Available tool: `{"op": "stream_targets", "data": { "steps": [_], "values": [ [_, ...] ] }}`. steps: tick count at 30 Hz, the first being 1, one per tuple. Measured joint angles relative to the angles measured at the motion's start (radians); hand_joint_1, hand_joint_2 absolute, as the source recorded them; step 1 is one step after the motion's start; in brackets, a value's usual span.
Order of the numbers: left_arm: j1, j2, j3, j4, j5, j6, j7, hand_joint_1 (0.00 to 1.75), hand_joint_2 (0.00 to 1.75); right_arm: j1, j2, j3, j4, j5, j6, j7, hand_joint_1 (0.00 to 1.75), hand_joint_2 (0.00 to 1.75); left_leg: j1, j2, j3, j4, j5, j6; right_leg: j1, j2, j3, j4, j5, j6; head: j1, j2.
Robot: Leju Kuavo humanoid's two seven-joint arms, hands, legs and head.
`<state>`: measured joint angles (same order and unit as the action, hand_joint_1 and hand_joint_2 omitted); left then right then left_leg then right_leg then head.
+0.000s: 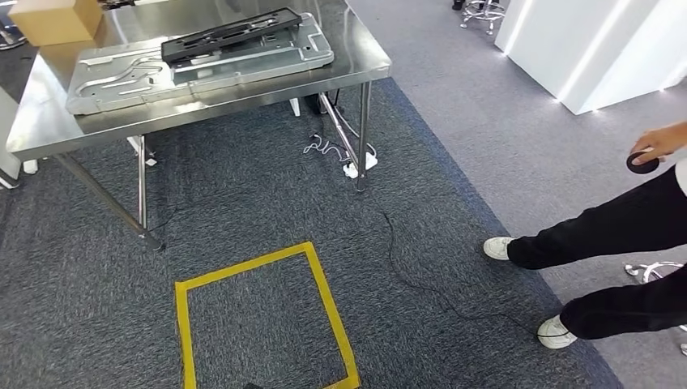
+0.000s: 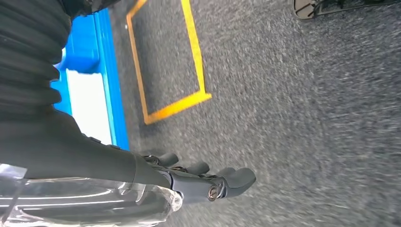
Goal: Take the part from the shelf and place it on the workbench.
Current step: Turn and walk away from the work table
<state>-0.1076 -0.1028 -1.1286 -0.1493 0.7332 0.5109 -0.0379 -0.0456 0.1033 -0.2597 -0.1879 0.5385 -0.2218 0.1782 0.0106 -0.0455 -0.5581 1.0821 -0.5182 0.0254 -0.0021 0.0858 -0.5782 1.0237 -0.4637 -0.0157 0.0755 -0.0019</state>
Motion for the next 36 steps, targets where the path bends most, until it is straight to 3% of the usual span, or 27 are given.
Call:
{"op": "stream_targets", "data": {
  "steps": [2,4,6,8,10,11,12,14,16,17,19,21,22,24,25,26,27,28,29,30,32,33,35,36],
  "values": [
    [0.000,0.002,-0.002,0.001,0.000,0.002,-0.001,0.00,0.00,0.000,0.004,-0.003,0.000,-0.001,-0.001,0.002,0.00,1.75,-0.003,-0.029,0.023,-0.061,0.014,0.008,-0.004,0.021,-0.008,0.003,0.002,0.009,0.000,0.000],
    [-0.002,0.001,-0.004,0.001,0.000,0.003,-0.002,0.00,0.00,0.004,0.005,-0.005,0.000,-0.002,-0.003,0.005,0.00,1.75,-0.003,-0.012,0.029,-0.072,0.020,0.011,-0.008,0.038,-0.013,0.000,0.007,0.023,0.000,0.000],
    [-0.003,0.000,-0.004,0.002,0.000,0.004,-0.002,0.00,0.00,0.007,0.004,-0.009,0.001,-0.002,-0.005,0.007,0.00,1.75,0.003,0.012,0.039,-0.093,0.033,0.021,-0.004,0.005,-0.025,0.021,-0.009,0.033,0.002,0.000],
    [-0.002,0.000,-0.004,0.002,0.000,0.005,-0.003,0.00,0.00,0.006,0.004,-0.011,0.001,-0.002,-0.006,0.007,0.00,1.75,0.005,0.039,0.043,-0.106,0.040,0.029,-0.004,-0.053,-0.069,0.113,-0.066,0.041,0.006,0.000],
    [0.001,-0.001,-0.004,0.002,0.000,0.005,-0.003,0.00,0.00,0.005,0.005,-0.011,0.001,-0.003,-0.006,0.008,0.00,1.75,0.005,0.069,0.042,-0.106,0.039,0.028,-0.011,-0.074,-0.129,0.236,-0.120,0.051,0.007,0.000],
    [0.002,-0.001,-0.004,0.002,0.000,0.004,-0.003,0.00,0.00,0.005,0.004,-0.012,0.001,-0.003,-0.006,0.008,0.00,1.75,0.005,0.083,0.042,-0.105,0.038,0.026,-0.016,-0.078,-0.142,0.264,-0.123,0.056,0.007,0.000],
    [0.002,-0.001,-0.004,0.002,0.000,0.004,-0.004,0.00,0.00,0.006,0.004,-0.013,0.001,-0.003,-0.006,0.008,0.00,1.75,0.006,0.096,0.043,-0.105,0.036,0.024,-0.020,-0.083,-0.134,0.254,-0.108,0.061,0.007,0.000],
    [0.000,-0.002,-0.004,0.002,0.000,0.004,-0.008,0.00,0.00,0.007,0.003,-0.015,0.001,-0.002,-0.008,0.007,0.00,1.75,0.008,0.118,0.048,-0.100,0.029,0.015,-0.025,-0.110,-0.065,0.131,-0.043,0.065,0.007,0.000],
    [-0.002,-0.004,-0.005,0.002,0.001,0.005,-0.010,0.00,0.00,0.004,0.002,-0.017,0.001,-0.002,-0.010,0.002,0.00,1.75,0.004,0.136,0.050,-0.091,0.018,0.000,-0.022,-0.141,-0.004,0.018,-0.004,0.059,0.006,0.000],
    [-0.003,-0.004,-0.005,0.002,0.001,0.005,-0.010,0.00,0.00,0.003,0.002,-0.018,0.001,-0.001,-0.011,0.000,0.00,1.75,0.002,0.144,0.051,-0.088,0.013,-0.008,-0.019,-0.148,0.007,-0.005,0.000,0.053,0.006,0.000],
    [-0.005,-0.004,-0.005,0.002,0.001,0.008,-0.009,0.00,0.00,0.004,0.002,-0.019,0.001,0.000,-0.011,-0.001,0.00,1.75,0.001,0.159,0.058,-0.088,0.008,-0.019,-0.016,-0.130,0.003,-0.005,-0.003,0.039,0.005,0.000],
    [-0.007,-0.004,-0.006,0.002,0.000,0.015,-0.002,0.00,0.00,0.006,0.002,-0.020,0.001,0.001,-0.010,0.000,0.00,1.75,0.006,0.132,0.056,-0.065,-0.015,-0.030,-0.018,-0.112,0.002,-0.008,-0.001,0.025,0.004,0.000],
    [-0.006,-0.004,-0.007,0.002,0.000,0.019,0.001,0.00,0.00,0.006,0.002,-0.021,0.001,0.001,-0.009,0.001,0.00,1.75,0.008,0.107,0.040,-0.026,-0.042,-0.033,-0.020,-0.103,0.002,-0.009,0.001,0.018,0.004,0.000],
    [-0.001,-0.003,-0.008,0.002,0.002,0.025,0.001,0.00,0.00,0.005,0.002,-0.021,0.001,0.002,-0.004,0.005,0.00,1.75,0.010,0.063,-0.020,0.105,-0.113,-0.034,-0.017,-0.083,0.000,-0.010,0.003,0.008,0.004,0.000],
    [0.003,-0.003,-0.008,0.002,0.004,0.027,-0.001,0.00,0.00,0.005,0.002,-0.021,0.001,0.002,-0.001,0.008,0.00,1.75,0.010,0.057,-0.052,0.171,-0.137,-0.033,-0.015,-0.070,-0.001,-0.008,0.003,0.006,0.004,0.000],
    [0.006,-0.002,-0.008,0.002,0.007,0.030,-0.002,0.00,0.00,0.005,0.003,-0.022,0.001,0.002,0.003,0.010,0.00,1.75,0.009,0.055,-0.072,0.209,-0.141,-0.032,-0.012,-0.056,-0.001,-0.007,0.003,0.005,0.004,0.000],
    [0.008,-0.001,-0.008,0.002,0.009,0.033,-0.002,0.00,0.00,0.005,0.003,-0.022,0.001,0.002,0.006,0.012,0.00,1.75,0.009,0.053,-0.075,0.208,-0.124,-0.028,-0.010,-0.041,-0.001,-0.004,0.002,0.005,0.004,0.000],
    [0.008,-0.001,-0.008,0.002,0.011,0.036,-0.002,0.00,0.00,0.005,0.004,-0.023,0.001,0.003,0.007,0.013,0.00,1.75,0.009,0.050,-0.061,0.168,-0.089,-0.024,-0.009,-0.027,-0.001,-0.002,0.002,0.005,0.004,0.000],
    [0.009,0.000,-0.008,0.002,0.012,0.039,-0.001,0.00,0.00,0.005,0.006,-0.024,0.001,0.003,0.007,0.013,0.00,1.75,0.008,0.035,-0.033,0.099,-0.046,-0.017,-0.009,-0.012,0.000,0.000,0.001,0.005,0.004,0.000],
    [0.009,0.002,-0.008,0.003,0.012,0.041,-0.001,0.00,0.00,0.005,0.009,-0.025,0.001,0.003,0.007,0.013,0.00,1.75,0.008,0.006,-0.007,0.032,-0.014,-0.010,-0.008,0.000,-0.002,0.002,0.001,0.006,0.005,0.000],
    [0.010,0.006,-0.009,0.005,0.012,0.047,-0.002,0.00,0.00,0.003,0.015,-0.027,0.001,0.005,0.010,0.013,0.00,1.75,0.006,-0.040,0.020,-0.049,0.016,-0.002,-0.012,0.025,-0.011,0.006,0.004,0.015,0.005,0.000],
    [0.010,0.007,-0.010,0.006,0.012,0.050,-0.004,0.00,0.00,0.003,0.017,-0.027,0.001,0.006,0.013,0.013,0.00,1.75,0.004,-0.047,0.022,-0.057,0.015,-0.001,-0.015,0.036,-0.015,0.006,0.006,0.023,0.005,0.000],
    [0.009,0.007,-0.012,0.006,0.013,0.056,-0.010,0.00,0.00,0.006,0.018,-0.028,0.002,0.011,0.017,0.011,0.00,1.75,0.002,-0.023,0.028,-0.069,0.022,0.005,-0.020,0.054,-0.020,0.004,0.011,0.038,0.005,0.000],
    [0.009,0.008,-0.012,0.006,0.014,0.058,-0.013,0.00,0.00,0.007,0.018,-0.029,0.002,0.014,0.018,0.010,0.00,1.75,0.004,-0.010,0.033,-0.078,0.027,0.011,-0.018,0.040,-0.024,0.013,0.004,0.043,0.006,0.000]
  ]
}}
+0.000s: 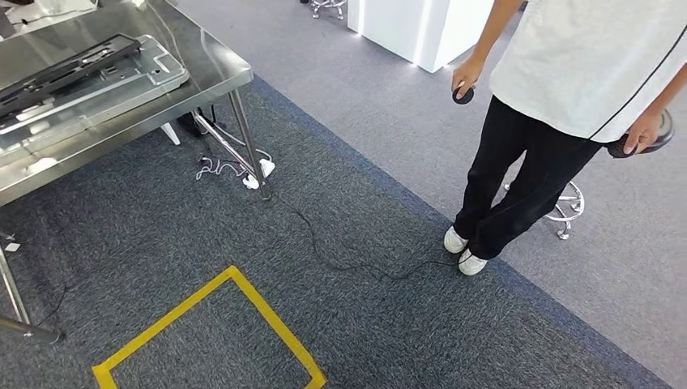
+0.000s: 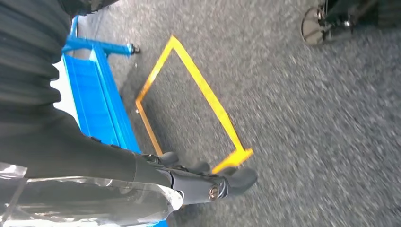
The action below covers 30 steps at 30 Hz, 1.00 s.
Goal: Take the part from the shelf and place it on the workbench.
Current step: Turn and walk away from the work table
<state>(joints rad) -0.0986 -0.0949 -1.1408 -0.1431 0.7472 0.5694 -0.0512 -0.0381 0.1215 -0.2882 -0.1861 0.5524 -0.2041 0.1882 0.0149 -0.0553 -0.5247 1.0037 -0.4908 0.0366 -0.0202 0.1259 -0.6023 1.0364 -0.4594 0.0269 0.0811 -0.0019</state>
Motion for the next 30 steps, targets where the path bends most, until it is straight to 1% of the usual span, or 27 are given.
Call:
{"op": "stream_targets", "data": {
  "steps": [1,3,4,5,6,7,8,9,10,11,12,14,15,16,18,19,20,21,22,23,24,25,26,27,28,29,30],
  "values": [
    [0.000,0.001,0.000,0.000,0.000,0.002,-0.003,0.00,0.00,0.000,0.000,0.000,0.000,0.002,0.000,0.000,0.00,1.75,0.002,0.015,0.005,-0.010,0.006,0.007,0.003,-0.026,-0.013,0.027,-0.018,0.003,0.002,0.000],
    [0.001,0.001,-0.001,0.000,-0.001,0.003,-0.007,0.00,0.00,-0.004,0.001,-0.001,0.000,0.004,0.000,0.000,0.00,1.75,0.002,0.045,0.009,-0.019,0.010,0.015,0.005,-0.090,-0.066,0.135,-0.080,0.008,0.005,0.000],
    [0.003,0.002,-0.001,0.000,-0.001,0.003,-0.006,0.00,0.00,-0.005,0.001,-0.001,0.000,0.005,0.000,0.000,0.00,1.75,0.000,0.061,0.008,-0.018,0.010,0.016,0.004,-0.106,-0.098,0.199,-0.108,0.012,0.005,0.000],
    [0.004,0.002,-0.001,0.000,-0.001,0.003,-0.005,0.00,0.00,-0.006,0.001,-0.002,0.000,0.006,0.000,0.001,0.00,1.75,-0.001,0.077,0.007,-0.017,0.009,0.015,0.001,-0.114,-0.120,0.244,-0.121,0.016,0.005,0.000],
    [0.004,0.002,-0.002,0.000,0.000,0.003,-0.003,0.00,0.00,-0.005,0.001,-0.002,0.000,0.006,0.000,0.003,0.00,1.75,-0.001,0.092,0.007,-0.016,0.007,0.014,-0.002,-0.119,-0.124,0.256,-0.117,0.019,0.005,0.000],
    [0.004,0.002,-0.002,0.000,0.001,0.004,0.001,0.00,0.00,-0.005,0.001,-0.002,0.000,0.007,0.000,0.005,0.00,1.75,-0.001,0.105,0.008,-0.015,0.005,0.012,-0.006,-0.124,-0.107,0.229,-0.095,0.022,0.005,0.000],
    [0.004,0.002,-0.002,0.000,0.001,0.004,0.005,0.00,0.00,-0.004,0.001,-0.003,0.000,0.007,0.000,0.007,0.00,1.75,0.000,0.116,0.010,-0.014,0.002,0.009,-0.009,-0.134,-0.073,0.171,-0.064,0.024,0.006,0.000],
    [0.004,0.002,-0.002,0.000,0.001,0.005,0.009,0.00,0.00,-0.004,0.001,-0.004,0.000,0.007,0.001,0.008,0.00,1.75,-0.001,0.127,0.012,-0.012,-0.002,0.004,-0.009,-0.153,-0.032,0.097,-0.037,0.023,0.006,0.000],
    [0.004,0.002,-0.002,0.000,0.001,0.006,0.013,0.00,0.00,-0.005,0.001,-0.004,0.000,0.007,0.001,0.009,0.00,1.75,-0.002,0.137,0.014,-0.009,-0.007,-0.003,-0.008,-0.168,0.001,0.036,-0.016,0.020,0.005,0.000],
    [0.004,0.002,-0.002,0.000,0.001,0.008,0.016,0.00,0.00,-0.007,0.001,-0.005,0.000,0.007,0.001,0.009,0.00,1.75,-0.004,0.145,0.015,-0.006,-0.011,-0.010,-0.005,-0.178,0.021,-0.001,-0.007,0.014,0.005,0.000],
    [0.003,0.002,-0.002,0.000,0.001,0.008,0.017,0.00,0.00,-0.008,0.001,-0.005,0.000,0.007,0.002,0.009,0.00,1.75,-0.006,0.153,0.018,-0.006,-0.015,-0.018,-0.001,-0.182,0.028,-0.017,-0.006,0.007,0.004,0.000],
    [0.000,0.002,-0.004,0.000,0.002,0.010,0.021,0.00,0.00,-0.006,0.001,-0.006,0.000,0.007,0.002,0.009,0.00,1.75,-0.005,0.167,0.025,-0.007,-0.018,-0.030,0.001,-0.163,0.026,-0.017,-0.005,-0.007,0.003,0.000],
    [-0.001,0.002,-0.005,0.000,0.002,0.011,0.024,0.00,0.00,-0.005,0.002,-0.006,0.000,0.007,0.002,0.009,0.00,1.75,-0.003,0.161,0.026,-0.001,-0.026,-0.035,-0.001,-0.154,0.027,-0.021,-0.003,-0.014,0.003,0.000],
    [-0.002,0.002,-0.006,0.000,0.003,0.013,0.026,0.00,0.00,-0.004,0.003,-0.007,0.001,0.007,0.002,0.009,0.00,1.75,0.000,0.144,0.019,0.022,-0.045,-0.039,-0.003,-0.145,0.029,-0.025,0.001,-0.021,0.003,0.000],
    [0.000,0.003,-0.008,0.001,0.010,0.019,0.028,0.00,0.00,-0.006,0.004,-0.007,0.000,0.007,0.003,0.009,0.00,1.75,0.004,0.094,-0.025,0.126,-0.108,-0.042,-0.003,-0.127,0.029,-0.030,0.004,-0.032,0.002,0.000],
    [0.003,0.004,-0.008,0.001,0.014,0.022,0.027,0.00,0.00,-0.006,0.005,-0.007,0.000,0.008,0.004,0.009,0.00,1.75,0.005,0.077,-0.058,0.195,-0.141,-0.043,-0.001,-0.117,0.028,-0.029,0.005,-0.035,0.002,0.000],
    [0.005,0.005,-0.008,0.001,0.019,0.025,0.025,0.00,0.00,-0.007,0.005,-0.007,0.000,0.009,0.005,0.009,0.00,1.75,0.005,0.070,-0.086,0.252,-0.160,-0.044,0.001,-0.104,0.027,-0.028,0.005,-0.037,0.002,0.000],
    [0.008,0.006,-0.008,0.001,0.024,0.027,0.022,0.00,0.00,-0.007,0.006,-0.007,0.001,0.010,0.006,0.009,0.00,1.75,0.005,0.066,-0.103,0.279,-0.158,-0.043,0.004,-0.090,0.027,-0.027,0.005,-0.037,0.002,0.000],
    [0.009,0.007,-0.008,0.001,0.027,0.029,0.020,0.00,0.00,-0.007,0.007,-0.007,0.001,0.012,0.006,0.009,0.00,1.75,0.005,0.063,-0.101,0.266,-0.135,-0.041,0.006,-0.076,0.028,-0.025,0.004,-0.038,0.002,0.000],
    [0.009,0.007,-0.008,0.001,0.030,0.030,0.019,0.00,0.00,-0.007,0.008,-0.007,0.001,0.012,0.006,0.009,0.00,1.75,0.005,0.058,-0.083,0.218,-0.097,-0.037,0.007,-0.062,0.028,-0.022,0.003,-0.037,0.002,0.000],
    [0.008,0.008,-0.008,0.001,0.033,0.031,0.018,0.00,0.00,-0.007,0.010,-0.007,0.001,0.013,0.006,0.009,0.00,1.75,0.005,0.041,-0.057,0.149,-0.057,-0.032,0.007,-0.048,0.028,-0.018,0.001,-0.036,0.002,0.000],
    [0.009,0.009,-0.008,0.001,0.036,0.031,0.018,0.00,0.00,-0.008,0.012,-0.007,0.001,0.013,0.006,0.009,0.00,1.75,0.005,0.019,-0.033,0.087,-0.029,-0.028,0.008,-0.036,0.025,-0.013,0.000,-0.033,0.002,0.000],
    [0.009,0.010,-0.008,0.002,0.037,0.031,0.019,0.00,0.00,-0.009,0.014,-0.007,0.001,0.013,0.006,0.009,0.00,1.75,0.005,0.000,-0.017,0.045,-0.014,-0.025,0.007,-0.024,0.021,-0.010,0.000,-0.029,0.002,0.000],
    [0.008,0.011,-0.008,0.002,0.038,0.031,0.021,0.00,0.00,-0.008,0.015,-0.008,0.001,0.013,0.006,0.009,0.00,1.75,0.003,-0.014,-0.010,0.024,-0.012,-0.023,0.006,-0.013,0.017,-0.008,0.000,-0.023,0.002,0.000],
    [0.007,0.012,-0.008,0.002,0.038,0.031,0.022,0.00,0.00,-0.007,0.016,-0.008,0.001,0.013,0.006,0.010,0.00,1.75,0.000,-0.013,-0.008,0.021,-0.013,-0.022,0.004,-0.003,0.014,-0.008,0.002,-0.016,0.002,0.000],
    [0.006,0.013,-0.008,0.002,0.039,0.031,0.020,0.00,0.00,-0.005,0.016,-0.009,0.001,0.013,0.006,0.010,0.00,1.75,0.000,-0.003,-0.006,0.017,-0.010,-0.017,0.002,0.006,0.011,-0.011,0.005,-0.008,0.002,0.000],
    [0.005,0.013,-0.008,0.002,0.039,0.033,0.015,0.00,0.00,-0.003,0.016,-0.011,0.001,0.013,0.006,0.011,0.00,1.75,0.000,0.009,-0.002,0.010,-0.005,-0.011,0.001,0.002,0.009,-0.008,0.004,-0.002,0.003,0.000]
  ]
}}
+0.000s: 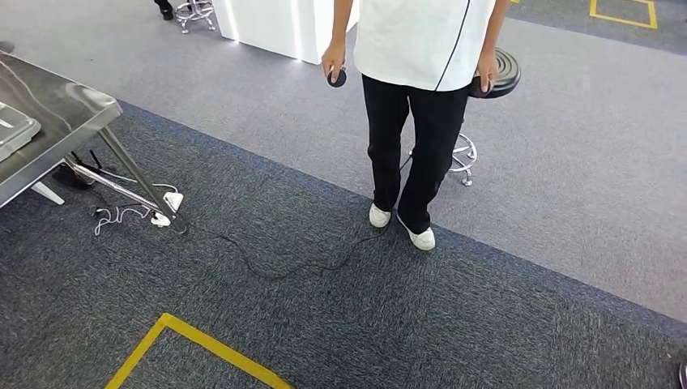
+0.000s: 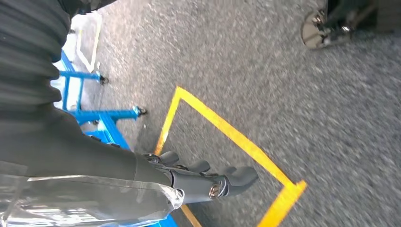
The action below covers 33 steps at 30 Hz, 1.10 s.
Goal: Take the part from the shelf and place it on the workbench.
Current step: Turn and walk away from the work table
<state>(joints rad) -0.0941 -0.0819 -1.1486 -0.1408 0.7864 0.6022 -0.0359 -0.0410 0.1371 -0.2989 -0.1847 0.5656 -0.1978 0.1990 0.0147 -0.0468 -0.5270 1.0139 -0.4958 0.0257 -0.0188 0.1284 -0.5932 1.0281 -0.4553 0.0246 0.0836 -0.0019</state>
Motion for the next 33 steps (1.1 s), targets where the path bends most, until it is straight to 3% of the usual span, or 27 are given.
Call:
{"op": "stream_targets", "data": {
  "steps": [2,4,5,6,7,10,12,15,17,19,21,22,23,24,26,28,30,31,33],
  "values": [
    [-0.001,0.000,0.000,0.000,0.003,0.005,-0.014,0.00,0.00,0.001,0.000,-0.005,0.000,0.000,0.000,0.001,0.00,1.75,0.002,0.025,0.007,-0.016,0.010,0.015,0.004,-0.046,-0.024,0.049,-0.032,0.006,0.002,0.000],
    [0.000,0.000,0.000,0.000,0.010,0.008,-0.021,0.00,0.00,-0.001,0.000,-0.010,0.000,-0.001,-0.001,-0.001,0.00,1.75,-0.001,0.053,0.009,-0.020,0.012,0.022,0.004,-0.102,-0.084,0.171,-0.095,0.010,0.003,0.000],
    [0.001,0.001,0.000,0.000,0.015,0.008,-0.024,0.00,0.00,-0.002,0.000,-0.011,0.000,-0.001,-0.001,-0.002,0.00,1.75,-0.003,0.069,0.008,-0.019,0.010,0.023,0.003,-0.114,-0.114,0.231,-0.119,0.013,0.003,0.000],
    [0.001,0.001,0.000,0.000,0.018,0.009,-0.028,0.00,0.00,-0.002,0.000,-0.013,0.000,-0.001,-0.001,-0.002,0.00,1.75,-0.004,0.083,0.009,-0.019,0.008,0.023,0.000,-0.119,-0.129,0.264,-0.124,0.015,0.003,0.000],
    [0.001,0.002,0.001,0.000,0.020,0.010,-0.033,0.00,0.00,-0.001,0.000,-0.015,0.000,-0.002,-0.001,-0.002,0.00,1.75,-0.005,0.096,0.010,-0.018,0.006,0.022,-0.002,-0.123,-0.126,0.261,-0.111,0.017,0.003,0.000],
    [-0.003,0.002,0.001,0.000,0.026,0.012,-0.045,0.00,0.00,-0.001,0.000,-0.020,0.000,-0.004,-0.001,-0.002,0.00,1.75,-0.006,0.128,0.018,-0.015,-0.003,0.011,-0.002,-0.163,-0.024,0.077,-0.024,0.014,0.003,0.000],
    [-0.003,0.002,0.001,0.000,0.030,0.012,-0.047,0.00,0.00,-0.004,0.000,-0.022,0.000,-0.005,-0.002,-0.003,0.00,1.75,-0.009,0.145,0.024,-0.013,-0.011,-0.002,0.004,-0.185,0.016,0.002,-0.005,0.004,0.002,0.000],
    [-0.008,0.002,0.001,0.000,0.031,0.013,-0.044,0.00,0.00,-0.003,0.000,-0.024,0.000,-0.007,-0.003,-0.008,0.00,1.75,-0.007,0.161,0.036,-0.014,-0.018,-0.020,0.008,-0.164,0.016,-0.008,-0.005,-0.015,0.000,0.000],
    [-0.011,0.002,0.002,0.000,0.033,0.013,-0.043,0.00,0.00,-0.004,0.000,-0.027,0.000,-0.007,-0.004,-0.012,0.00,1.75,-0.003,0.126,0.023,0.026,-0.050,-0.028,0.004,-0.145,0.019,-0.016,0.001,-0.028,-0.001,0.000],
    [-0.010,0.003,0.003,0.000,0.035,0.013,-0.044,0.00,0.00,-0.007,-0.001,-0.030,0.000,-0.007,-0.005,-0.014,0.00,1.75,0.000,0.076,-0.031,0.142,-0.116,-0.032,0.004,-0.125,0.017,-0.019,0.005,-0.038,-0.003,0.000],
    [-0.005,0.003,0.006,0.000,0.036,0.013,-0.043,0.00,0.00,-0.008,-0.001,-0.031,0.000,-0.007,-0.005,-0.014,0.00,1.75,0.000,0.058,-0.092,0.262,-0.157,-0.031,0.009,-0.099,0.014,-0.017,0.006,-0.041,-0.003,0.000],
    [-0.003,0.003,0.007,0.000,0.037,0.013,-0.043,0.00,0.00,-0.007,-0.001,-0.031,0.000,-0.007,-0.005,-0.014,0.00,1.75,0.000,0.055,-0.103,0.276,-0.148,-0.029,0.011,-0.085,0.014,-0.015,0.006,-0.041,-0.003,0.000],
    [-0.002,0.003,0.008,0.000,0.038,0.013,-0.043,0.00,0.00,-0.007,-0.001,-0.032,0.000,-0.007,-0.005,-0.014,0.00,1.75,0.000,0.052,-0.096,0.252,-0.119,-0.026,0.012,-0.069,0.014,-0.013,0.005,-0.041,-0.003,0.000],
    [-0.002,0.003,0.008,0.000,0.039,0.013,-0.044,0.00,0.00,-0.007,-0.001,-0.032,0.000,-0.007,-0.005,-0.014,0.00,1.75,0.000,0.040,-0.071,0.189,-0.075,-0.021,0.013,-0.055,0.014,-0.010,0.005,-0.040,-0.003,0.000],
    [-0.001,0.006,0.010,0.001,0.040,0.013,-0.044,0.00,0.00,-0.009,0.000,-0.034,0.000,-0.006,-0.004,-0.014,0.00,1.75,0.000,-0.015,-0.021,0.059,-0.014,-0.012,0.012,-0.029,0.009,-0.002,0.004,-0.036,-0.003,0.000],
    [-0.002,0.008,0.011,0.001,0.040,0.013,-0.044,0.00,0.00,-0.010,0.001,-0.035,0.000,-0.006,-0.004,-0.014,0.00,1.75,-0.003,-0.048,-0.006,0.009,-0.003,-0.008,0.008,-0.007,0.000,0.000,0.007,-0.025,-0.003,0.000],
    [-0.004,0.008,0.012,0.002,0.042,0.013,-0.044,0.00,0.00,-0.006,0.001,-0.036,0.000,-0.006,-0.004,-0.014,0.00,1.75,-0.004,-0.028,-0.003,0.001,0.002,-0.002,0.005,0.016,-0.005,-0.004,0.013,-0.010,-0.004,0.000],
    [-0.004,0.009,0.012,0.002,0.042,0.014,-0.044,0.00,0.00,-0.004,0.001,-0.037,0.000,-0.006,-0.004,-0.014,0.00,1.75,-0.003,-0.015,0.002,-0.006,0.008,0.004,0.005,0.013,-0.008,-0.001,0.011,-0.005,-0.003,0.000],
    [-0.004,0.009,0.012,0.002,0.043,0.015,-0.045,0.00,0.00,-0.004,0.001,-0.037,0.000,-0.006,-0.005,-0.014,0.00,1.75,0.000,0.014,0.008,-0.023,0.019,0.017,0.010,-0.036,-0.034,0.053,-0.024,0.001,-0.001,0.000]
  ]
}}
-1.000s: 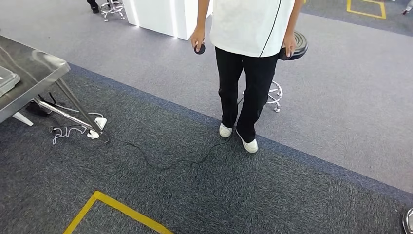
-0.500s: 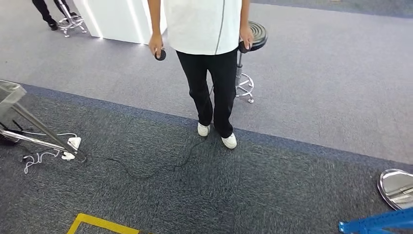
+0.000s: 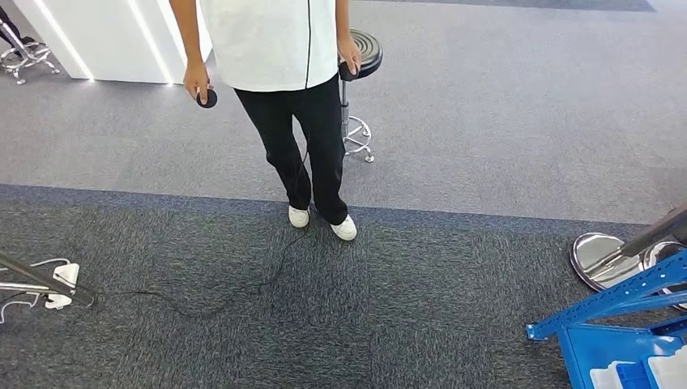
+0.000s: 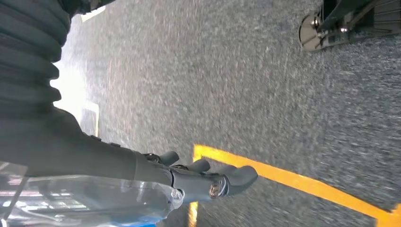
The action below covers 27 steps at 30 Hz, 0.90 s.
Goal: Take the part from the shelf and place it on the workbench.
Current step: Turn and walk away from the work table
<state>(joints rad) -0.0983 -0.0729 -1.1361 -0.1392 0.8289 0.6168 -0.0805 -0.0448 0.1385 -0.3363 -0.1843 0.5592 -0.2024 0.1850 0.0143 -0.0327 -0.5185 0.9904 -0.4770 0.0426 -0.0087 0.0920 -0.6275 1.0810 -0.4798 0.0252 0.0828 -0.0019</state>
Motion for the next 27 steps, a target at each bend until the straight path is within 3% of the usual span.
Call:
{"op": "stream_targets", "data": {
  "steps": [2,4,5,7,9,10,12,14,16,18,20,22,24,26,27],
  "values": [
    [0.002,0.000,0.001,0.000,0.000,0.000,-0.001,0.00,0.00,-0.003,0.000,0.000,0.000,0.000,0.000,0.000,0.00,1.75,-0.005,0.033,0.001,-0.003,0.001,0.006,0.000,-0.063,-0.061,0.126,-0.067,0.004,0.002,0.000],
    [0.005,0.000,0.002,0.000,0.000,0.000,0.000,0.00,0.00,-0.003,0.000,0.000,0.000,0.000,0.000,0.000,0.00,1.75,-0.008,0.066,0.001,-0.001,-0.003,0.007,-0.005,-0.083,-0.100,0.210,-0.091,0.010,0.002,0.000],
    [0.005,0.001,0.003,0.000,0.000,0.000,0.000,0.00,0.00,-0.002,0.000,0.000,0.000,0.000,0.000,0.000,0.00,1.75,-0.008,0.080,0.002,-0.001,-0.005,0.005,-0.009,-0.087,-0.092,0.199,-0.076,0.013,0.002,0.000],
    [0.003,0.000,0.003,0.000,0.000,0.000,0.000,0.00,0.00,-0.001,-0.001,0.000,0.000,0.000,0.000,0.000,0.00,1.75,-0.007,0.103,0.007,0.003,-0.012,-0.002,-0.013,-0.113,-0.020,0.069,-0.017,0.015,0.002,0.000],
    [0.002,0.000,0.003,0.000,0.000,0.000,0.000,0.00,0.00,-0.003,-0.001,-0.001,0.000,0.000,0.000,0.000,0.00,1.75,-0.010,0.122,0.012,0.007,-0.021,-0.015,-0.009,-0.143,0.039,-0.041,0.019,0.007,0.002,0.000],
    [0.002,0.000,0.003,0.000,0.000,0.000,0.000,0.00,0.00,-0.004,-0.001,-0.001,0.000,0.000,0.000,0.000,0.00,1.75,-0.011,0.129,0.014,0.008,-0.025,-0.022,-0.006,-0.149,0.047,-0.057,0.020,0.000,0.002,0.000],
    [-0.002,0.000,0.003,0.000,0.001,0.000,0.000,0.00,0.00,-0.003,-0.001,-0.001,0.000,0.000,0.000,0.000,0.00,1.75,-0.011,0.144,0.023,0.007,-0.029,-0.034,-0.002,-0.133,0.047,-0.056,0.020,-0.014,0.001,0.000],
    [-0.006,0.000,0.003,0.000,0.002,0.000,0.000,0.00,0.00,-0.002,-0.001,-0.001,0.000,0.001,0.000,0.000,0.00,1.75,-0.007,0.125,0.024,0.025,-0.048,-0.044,-0.005,-0.114,0.049,-0.062,0.024,-0.027,0.000,0.000],
    [-0.005,0.000,0.004,0.000,0.003,-0.001,0.004,0.00,0.00,-0.004,-0.002,-0.001,0.000,0.002,0.000,0.000,0.00,1.75,-0.002,0.074,-0.017,0.117,-0.105,-0.050,-0.007,-0.096,0.051,-0.067,0.029,-0.039,-0.002,0.000],
    [-0.001,0.000,0.004,0.000,0.005,-0.003,0.010,0.00,0.00,-0.005,-0.002,-0.001,0.000,0.003,0.000,0.000,0.00,1.75,-0.002,0.046,-0.087,0.256,-0.165,-0.051,-0.002,-0.073,0.048,-0.065,0.029,-0.045,-0.003,0.000],
    [0.004,0.000,0.004,0.000,0.007,-0.003,0.016,0.00,0.00,-0.004,-0.002,-0.001,0.000,0.003,0.000,0.000,0.00,1.75,-0.002,0.041,-0.123,0.313,-0.163,-0.048,0.002,-0.047,0.048,-0.061,0.028,-0.047,-0.002,0.000],
    [0.006,0.000,0.004,0.000,0.007,-0.003,0.020,0.00,0.00,-0.003,-0.002,-0.001,0.000,0.003,0.000,0.002,0.00,1.75,-0.002,0.029,-0.088,0.218,-0.087,-0.041,0.004,-0.019,0.048,-0.055,0.027,-0.047,-0.003,0.000],
    [0.005,0.000,0.004,0.000,0.007,-0.003,0.022,0.00,0.00,-0.003,-0.001,-0.002,0.000,0.003,0.000,0.004,0.00,1.75,-0.002,-0.010,-0.036,0.084,-0.024,-0.032,0.004,0.006,0.046,-0.050,0.026,-0.043,-0.002,0.000],
    [0.003,0.001,0.004,0.001,0.007,-0.004,0.023,0.00,0.00,-0.003,-0.001,-0.002,0.000,0.003,0.000,0.006,0.00,1.75,-0.006,-0.035,-0.019,0.035,-0.015,-0.027,0.001,0.025,0.039,-0.049,0.029,-0.032,-0.002,0.000],
    [0.002,0.001,0.004,0.001,0.007,-0.005,0.023,0.00,0.00,-0.001,-0.001,-0.002,0.000,0.003,0.000,0.007,0.00,1.75,-0.008,-0.032,-0.017,0.031,-0.015,-0.025,-0.001,0.035,0.036,-0.051,0.031,-0.024,-0.002,0.000]
  ]
}}
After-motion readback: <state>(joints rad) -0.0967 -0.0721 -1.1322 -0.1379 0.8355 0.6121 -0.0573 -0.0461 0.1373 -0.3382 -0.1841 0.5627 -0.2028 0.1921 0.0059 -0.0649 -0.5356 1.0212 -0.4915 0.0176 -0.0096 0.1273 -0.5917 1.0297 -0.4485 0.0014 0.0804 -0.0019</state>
